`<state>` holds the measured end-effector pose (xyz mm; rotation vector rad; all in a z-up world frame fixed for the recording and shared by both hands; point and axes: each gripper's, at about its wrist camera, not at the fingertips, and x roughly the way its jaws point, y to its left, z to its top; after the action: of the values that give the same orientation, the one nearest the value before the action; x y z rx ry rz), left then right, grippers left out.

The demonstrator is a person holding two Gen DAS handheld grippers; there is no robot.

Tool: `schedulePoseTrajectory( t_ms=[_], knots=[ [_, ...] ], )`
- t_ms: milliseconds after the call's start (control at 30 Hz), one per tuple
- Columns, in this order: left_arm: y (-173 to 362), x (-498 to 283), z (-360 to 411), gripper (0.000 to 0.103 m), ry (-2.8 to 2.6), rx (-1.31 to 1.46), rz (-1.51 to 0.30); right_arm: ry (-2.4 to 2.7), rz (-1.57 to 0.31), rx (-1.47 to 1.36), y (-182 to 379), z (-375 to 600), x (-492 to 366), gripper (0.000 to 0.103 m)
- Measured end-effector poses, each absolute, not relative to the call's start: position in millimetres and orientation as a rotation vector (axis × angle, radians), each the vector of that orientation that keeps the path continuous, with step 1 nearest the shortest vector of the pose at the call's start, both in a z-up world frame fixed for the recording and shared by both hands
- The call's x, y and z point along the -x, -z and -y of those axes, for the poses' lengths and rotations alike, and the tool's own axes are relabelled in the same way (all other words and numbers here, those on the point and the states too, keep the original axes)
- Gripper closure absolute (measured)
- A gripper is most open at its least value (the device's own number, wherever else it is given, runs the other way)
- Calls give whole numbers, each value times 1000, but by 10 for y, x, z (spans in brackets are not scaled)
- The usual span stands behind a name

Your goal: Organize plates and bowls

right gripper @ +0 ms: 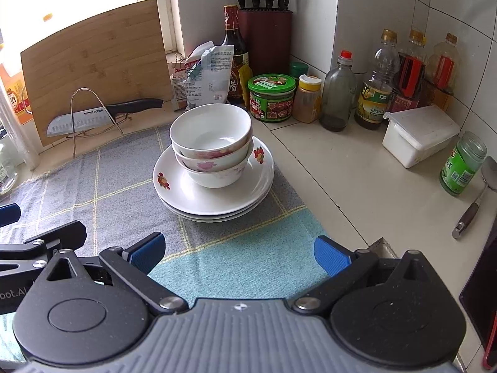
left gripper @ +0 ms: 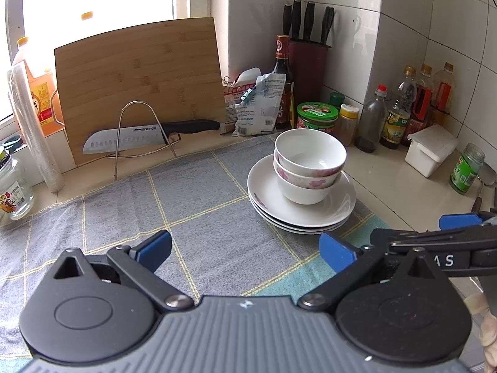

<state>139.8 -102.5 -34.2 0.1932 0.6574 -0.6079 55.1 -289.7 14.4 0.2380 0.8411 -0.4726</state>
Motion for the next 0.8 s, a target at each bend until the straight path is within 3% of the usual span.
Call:
schedulePoseTrajectory(
  t_ms=[800],
  knots=[
    [289, -1344, 1005, 2, 607, -186, -641, 498, -823, -210, -233, 2844, -495, 0]
  ],
)
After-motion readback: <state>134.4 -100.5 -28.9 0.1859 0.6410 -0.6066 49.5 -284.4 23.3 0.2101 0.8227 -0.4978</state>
